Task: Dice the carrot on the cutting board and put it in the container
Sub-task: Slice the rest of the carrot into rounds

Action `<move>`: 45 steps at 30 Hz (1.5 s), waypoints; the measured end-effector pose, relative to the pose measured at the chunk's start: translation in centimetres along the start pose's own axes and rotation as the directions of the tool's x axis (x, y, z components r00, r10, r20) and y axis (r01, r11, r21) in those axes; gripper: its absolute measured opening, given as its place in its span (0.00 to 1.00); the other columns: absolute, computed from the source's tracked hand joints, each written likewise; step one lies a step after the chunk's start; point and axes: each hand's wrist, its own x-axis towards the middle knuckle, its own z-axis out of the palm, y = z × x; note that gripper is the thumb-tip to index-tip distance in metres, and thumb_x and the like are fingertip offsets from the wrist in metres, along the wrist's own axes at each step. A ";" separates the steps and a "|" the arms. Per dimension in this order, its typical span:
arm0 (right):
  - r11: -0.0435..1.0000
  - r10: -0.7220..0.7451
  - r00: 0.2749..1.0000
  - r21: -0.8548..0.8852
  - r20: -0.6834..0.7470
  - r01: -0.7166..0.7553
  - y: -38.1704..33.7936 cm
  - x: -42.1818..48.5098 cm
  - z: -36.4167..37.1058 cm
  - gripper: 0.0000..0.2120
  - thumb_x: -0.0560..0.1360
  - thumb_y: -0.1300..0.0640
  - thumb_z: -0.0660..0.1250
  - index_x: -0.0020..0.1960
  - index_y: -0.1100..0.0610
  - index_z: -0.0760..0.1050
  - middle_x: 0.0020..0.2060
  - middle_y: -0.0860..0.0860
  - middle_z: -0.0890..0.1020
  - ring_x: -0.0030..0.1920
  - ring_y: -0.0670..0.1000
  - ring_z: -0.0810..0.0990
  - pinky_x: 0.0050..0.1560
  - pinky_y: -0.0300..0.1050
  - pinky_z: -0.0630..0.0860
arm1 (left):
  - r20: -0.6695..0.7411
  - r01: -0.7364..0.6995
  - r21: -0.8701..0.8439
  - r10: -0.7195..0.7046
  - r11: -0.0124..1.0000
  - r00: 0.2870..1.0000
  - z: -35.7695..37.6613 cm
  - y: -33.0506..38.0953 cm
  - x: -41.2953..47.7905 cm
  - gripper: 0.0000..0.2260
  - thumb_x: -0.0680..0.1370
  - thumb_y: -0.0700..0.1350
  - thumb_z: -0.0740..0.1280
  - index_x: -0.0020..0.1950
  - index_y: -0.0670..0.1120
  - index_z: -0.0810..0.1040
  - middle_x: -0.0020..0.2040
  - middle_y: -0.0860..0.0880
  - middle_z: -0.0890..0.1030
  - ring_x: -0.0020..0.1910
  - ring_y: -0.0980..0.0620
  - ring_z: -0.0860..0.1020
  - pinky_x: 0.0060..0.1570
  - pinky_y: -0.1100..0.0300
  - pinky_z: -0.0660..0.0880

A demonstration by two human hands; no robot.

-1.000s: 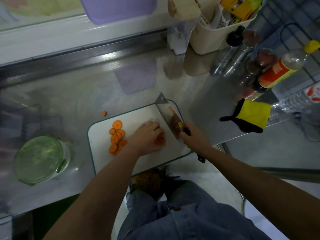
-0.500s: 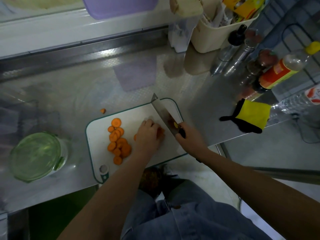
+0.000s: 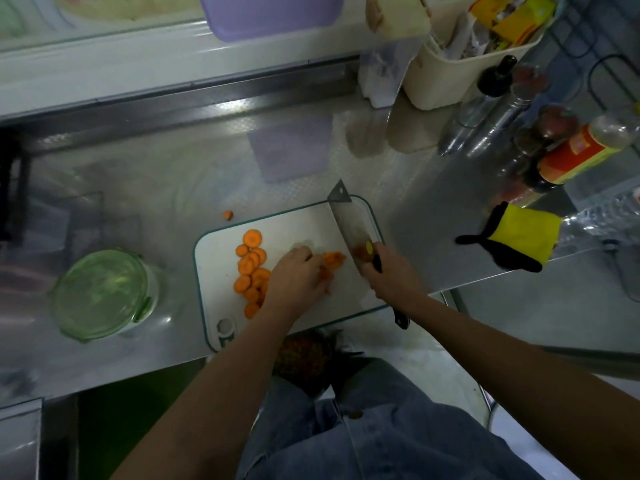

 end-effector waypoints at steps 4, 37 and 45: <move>1.000 -0.008 1.000 -0.013 0.000 0.008 -0.1 -0.2 -0.1 0.06 0.78 0.55 0.60 0.48 0.59 0.69 0.35 0.60 0.79 0.33 0.59 0.79 0.36 0.56 0.79 | 0.054 0.126 0.009 -0.126 0.992 0.991 0.1 1.1 0.1 0.09 0.74 0.49 0.69 0.50 0.45 0.79 0.46 0.43 0.78 0.51 0.43 0.75 0.46 0.53 0.69; 0.975 -0.156 0.987 -0.165 -0.046 0.146 1.1 -1.0 0.9 0.08 0.78 0.56 0.61 0.54 0.60 0.69 0.30 0.53 0.73 0.28 0.50 0.70 0.26 0.42 0.62 | 0.128 -0.120 0.082 0.109 0.989 0.986 -0.1 0.3 -2.0 0.10 0.66 0.45 0.73 0.46 0.47 0.79 0.47 0.45 0.78 0.48 0.42 0.76 0.40 0.56 0.72; 0.965 -0.171 0.984 -0.207 -0.046 0.159 1.4 -1.1 0.8 0.08 0.77 0.55 0.61 0.53 0.58 0.69 0.31 0.52 0.74 0.30 0.52 0.72 0.29 0.43 0.63 | 0.125 0.109 0.129 -0.125 0.986 0.984 0.4 2.6 -0.2 0.11 0.78 0.49 0.63 0.55 0.44 0.77 0.55 0.44 0.79 0.60 0.45 0.71 0.51 0.54 0.68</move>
